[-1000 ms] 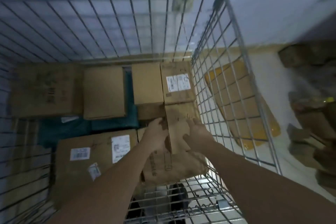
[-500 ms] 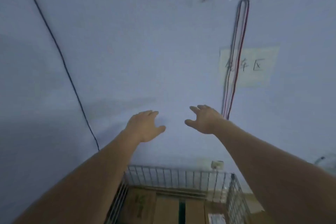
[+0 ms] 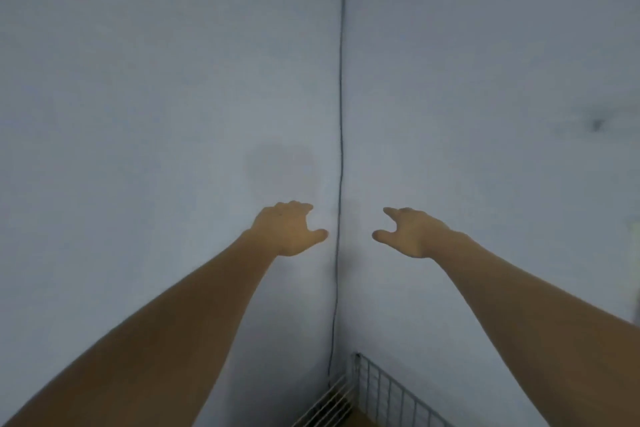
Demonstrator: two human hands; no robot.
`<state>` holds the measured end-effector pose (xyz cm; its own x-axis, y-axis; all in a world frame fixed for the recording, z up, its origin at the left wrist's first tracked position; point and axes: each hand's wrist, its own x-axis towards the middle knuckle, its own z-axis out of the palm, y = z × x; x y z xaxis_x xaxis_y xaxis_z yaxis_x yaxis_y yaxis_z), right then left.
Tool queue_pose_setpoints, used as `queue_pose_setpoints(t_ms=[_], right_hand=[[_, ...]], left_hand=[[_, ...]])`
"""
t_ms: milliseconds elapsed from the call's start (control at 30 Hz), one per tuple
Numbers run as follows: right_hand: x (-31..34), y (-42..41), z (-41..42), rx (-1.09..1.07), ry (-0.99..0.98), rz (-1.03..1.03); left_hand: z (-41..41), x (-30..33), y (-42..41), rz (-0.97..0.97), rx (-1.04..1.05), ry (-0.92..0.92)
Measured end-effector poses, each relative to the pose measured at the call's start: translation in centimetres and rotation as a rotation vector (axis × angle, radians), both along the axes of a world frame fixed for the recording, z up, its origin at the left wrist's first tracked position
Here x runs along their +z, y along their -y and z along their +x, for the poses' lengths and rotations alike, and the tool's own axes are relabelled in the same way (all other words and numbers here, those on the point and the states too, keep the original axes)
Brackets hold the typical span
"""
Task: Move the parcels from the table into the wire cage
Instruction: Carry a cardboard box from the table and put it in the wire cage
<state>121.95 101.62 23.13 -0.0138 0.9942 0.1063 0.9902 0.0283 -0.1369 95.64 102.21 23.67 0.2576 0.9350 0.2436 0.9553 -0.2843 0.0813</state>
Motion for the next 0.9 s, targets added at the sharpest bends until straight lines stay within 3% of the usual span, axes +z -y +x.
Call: queue_pose_setpoints(t_ms=[233,433,633,900], right_hand=[[0.0,4.2,-25.7,0.559,0.015,-0.014],[-0.1,18.5,-46.5,0.987,0.036,-0.019],[-1.1,37.7,-61.0,1.357,0.038,-0.039],[-2.4,59.7,-74.4,1.737,0.065,-0.046]], left_hand=[[-22.1,-0.8,16.5,-0.011,0.554,-0.041],[-36.6,-1.4,39.3,-0.009,1.005,-0.024],[-43.9,-2.0,62.7,-0.066,1.379,-0.030],[-46.6,-3.3,87.2,-0.086,1.775,0.009]])
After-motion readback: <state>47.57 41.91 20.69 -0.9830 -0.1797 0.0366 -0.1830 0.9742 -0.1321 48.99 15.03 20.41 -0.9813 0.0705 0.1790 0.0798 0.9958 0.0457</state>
